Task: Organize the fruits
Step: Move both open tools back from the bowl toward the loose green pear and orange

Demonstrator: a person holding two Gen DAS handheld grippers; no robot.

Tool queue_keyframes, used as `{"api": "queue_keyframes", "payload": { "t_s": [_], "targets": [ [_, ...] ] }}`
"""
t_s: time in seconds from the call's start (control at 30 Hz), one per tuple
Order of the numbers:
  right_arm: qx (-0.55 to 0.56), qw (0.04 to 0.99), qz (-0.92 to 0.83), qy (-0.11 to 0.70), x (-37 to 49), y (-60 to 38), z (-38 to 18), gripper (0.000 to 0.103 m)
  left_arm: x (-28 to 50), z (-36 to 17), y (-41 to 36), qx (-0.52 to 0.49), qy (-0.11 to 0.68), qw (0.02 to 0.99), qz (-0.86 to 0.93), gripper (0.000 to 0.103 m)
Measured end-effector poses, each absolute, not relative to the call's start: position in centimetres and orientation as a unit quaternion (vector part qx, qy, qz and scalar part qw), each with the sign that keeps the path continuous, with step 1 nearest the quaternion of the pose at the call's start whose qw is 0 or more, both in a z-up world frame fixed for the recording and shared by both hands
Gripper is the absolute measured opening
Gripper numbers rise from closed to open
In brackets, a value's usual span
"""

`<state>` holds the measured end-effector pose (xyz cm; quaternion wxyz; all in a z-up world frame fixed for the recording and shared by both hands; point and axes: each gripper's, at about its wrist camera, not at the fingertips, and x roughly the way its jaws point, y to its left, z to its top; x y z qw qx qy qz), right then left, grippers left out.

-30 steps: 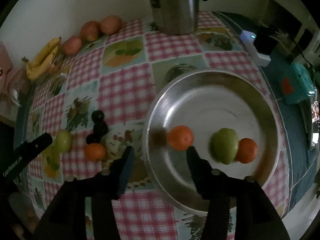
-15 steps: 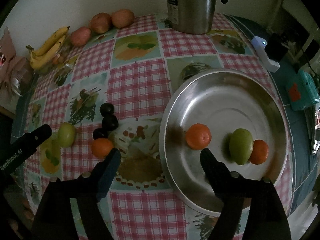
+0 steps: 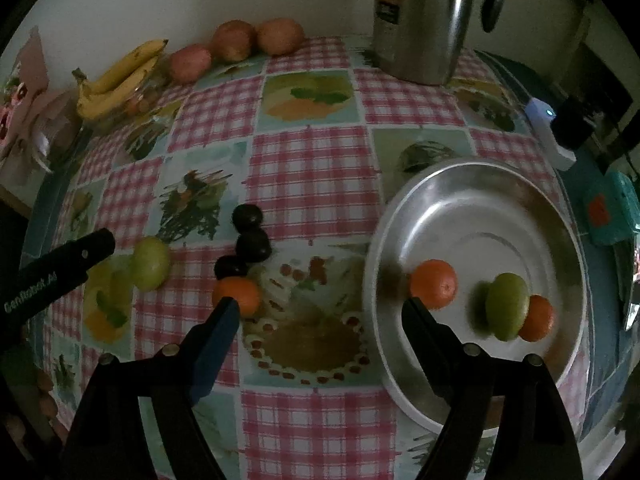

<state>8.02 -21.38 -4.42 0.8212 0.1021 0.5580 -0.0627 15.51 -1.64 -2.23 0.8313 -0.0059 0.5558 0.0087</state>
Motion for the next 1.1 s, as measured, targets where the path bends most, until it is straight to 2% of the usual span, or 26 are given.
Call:
{"api": "queue_keyframes", "payload": {
  "t_s": [0.3,0.4,0.77,1.1],
  "targets": [
    [0.110,0.821,-0.043,0.559,9.4,-19.8,-5.4,0.085,16.3,-2.8,-0.3,-0.020,0.561,0.828,0.004,0.103],
    [0.111,0.823,-0.039,0.556,9.8,-19.4,-5.4,0.094,16.6,-3.0,0.1,-0.023,0.562,0.827,0.001,0.103],
    [0.114,0.811,-0.033,0.573,11.5,-18.0,-6.9,0.094,17.6,-4.2,-0.6,-0.027,0.567,0.823,-0.023,0.103],
    [0.094,0.790,-0.032,0.605,11.9,-16.8,-9.6,0.094,17.8,-7.4,-2.4,-0.014,0.614,0.788,-0.039,0.103]
  ]
}}
